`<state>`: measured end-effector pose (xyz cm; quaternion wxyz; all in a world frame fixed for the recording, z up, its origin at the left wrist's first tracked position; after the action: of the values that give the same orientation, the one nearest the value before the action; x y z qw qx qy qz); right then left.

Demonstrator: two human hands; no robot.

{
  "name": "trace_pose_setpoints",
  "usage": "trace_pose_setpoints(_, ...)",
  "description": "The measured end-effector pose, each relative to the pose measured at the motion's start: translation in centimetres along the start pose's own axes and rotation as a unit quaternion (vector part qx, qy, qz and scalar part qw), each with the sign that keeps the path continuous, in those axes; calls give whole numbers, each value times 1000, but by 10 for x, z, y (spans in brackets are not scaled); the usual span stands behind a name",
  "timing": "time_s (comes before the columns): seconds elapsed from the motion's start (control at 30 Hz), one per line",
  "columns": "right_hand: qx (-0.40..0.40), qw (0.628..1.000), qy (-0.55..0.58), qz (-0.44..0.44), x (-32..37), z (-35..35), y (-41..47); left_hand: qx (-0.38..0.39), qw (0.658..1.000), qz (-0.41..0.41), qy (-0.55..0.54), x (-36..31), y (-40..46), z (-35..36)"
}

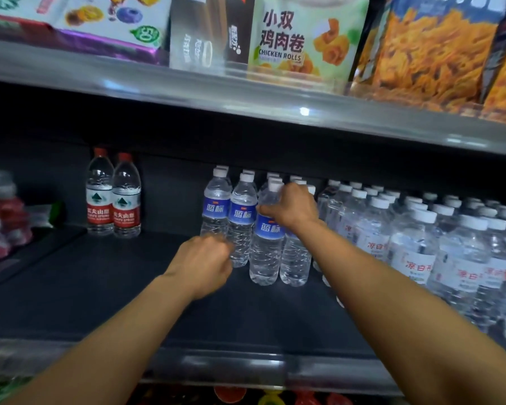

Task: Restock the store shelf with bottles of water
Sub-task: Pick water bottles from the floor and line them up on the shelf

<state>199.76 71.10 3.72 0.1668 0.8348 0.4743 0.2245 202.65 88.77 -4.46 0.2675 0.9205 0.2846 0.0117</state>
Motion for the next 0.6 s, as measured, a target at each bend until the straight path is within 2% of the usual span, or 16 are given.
trace_pose_setpoints(0.37, 30, 997, -74, -22, 8, -7, 13, 18, 1000, 6, -24, 6, 5, 11)
trace_pose_setpoints(0.6, 38, 997, -66, -27, 1, -8, 4, 18, 1000, 6, -14, -1, -3, 5)
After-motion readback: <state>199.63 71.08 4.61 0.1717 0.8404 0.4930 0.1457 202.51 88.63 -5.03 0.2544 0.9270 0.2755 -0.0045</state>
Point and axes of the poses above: each hand's wrist, its own y-axis towards the middle knuckle, its own z-axis out of the palm, x = y × z, the point moved 2 cm from there along y, towards the middle knuckle, and after that the axes turned 12 degrees about -y, right-handed, at the moved point
